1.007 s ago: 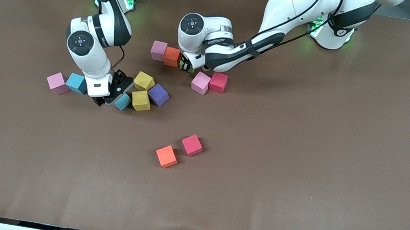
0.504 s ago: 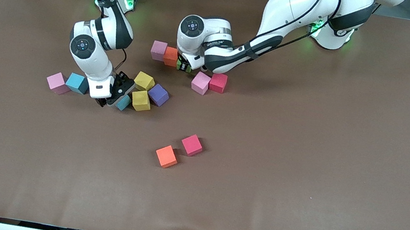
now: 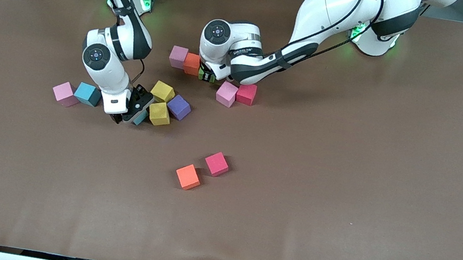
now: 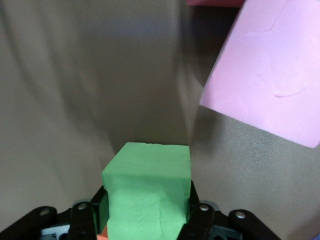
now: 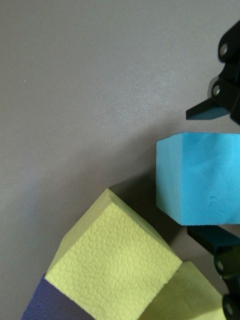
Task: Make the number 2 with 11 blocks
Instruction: 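Lift the green cube with the left gripper while the right gripper lifts cyan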
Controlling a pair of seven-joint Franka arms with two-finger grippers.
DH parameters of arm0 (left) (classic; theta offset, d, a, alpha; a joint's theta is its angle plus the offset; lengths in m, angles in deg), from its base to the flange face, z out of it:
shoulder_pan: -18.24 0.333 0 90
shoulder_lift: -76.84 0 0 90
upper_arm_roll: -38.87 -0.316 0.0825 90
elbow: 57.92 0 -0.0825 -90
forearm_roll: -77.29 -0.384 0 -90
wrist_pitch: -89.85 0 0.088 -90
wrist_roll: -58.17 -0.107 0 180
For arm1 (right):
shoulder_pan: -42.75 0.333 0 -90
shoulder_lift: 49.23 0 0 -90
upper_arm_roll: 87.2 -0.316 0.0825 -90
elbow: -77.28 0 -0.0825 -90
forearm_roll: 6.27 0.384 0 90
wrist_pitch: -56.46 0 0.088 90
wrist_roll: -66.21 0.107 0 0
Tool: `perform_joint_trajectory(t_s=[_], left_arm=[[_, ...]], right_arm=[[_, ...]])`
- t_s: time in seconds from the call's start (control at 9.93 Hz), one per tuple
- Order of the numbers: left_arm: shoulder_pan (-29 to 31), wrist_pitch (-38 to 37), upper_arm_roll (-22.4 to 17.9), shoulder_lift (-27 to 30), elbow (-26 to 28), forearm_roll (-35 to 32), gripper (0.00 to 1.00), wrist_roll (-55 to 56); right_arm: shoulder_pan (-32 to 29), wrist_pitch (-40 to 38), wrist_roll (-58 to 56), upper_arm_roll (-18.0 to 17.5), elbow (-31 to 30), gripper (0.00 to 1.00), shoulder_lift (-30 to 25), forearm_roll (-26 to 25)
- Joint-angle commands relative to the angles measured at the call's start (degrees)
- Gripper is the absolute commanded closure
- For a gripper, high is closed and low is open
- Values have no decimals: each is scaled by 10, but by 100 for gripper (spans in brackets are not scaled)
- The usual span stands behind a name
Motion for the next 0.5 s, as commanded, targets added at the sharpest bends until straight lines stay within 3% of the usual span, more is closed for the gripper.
perform_joint_trajectory(t_s=[0.0, 0.4], left_arm=[[-4, 3, 13, -3, 4, -19, 73, 126], [-6, 3, 20, -3, 19, -22, 73, 149]], right_arm=[[-14, 5, -14, -9, -4, 100, -3, 13], [-25, 2, -3, -5, 0, 100, -11, 13]])
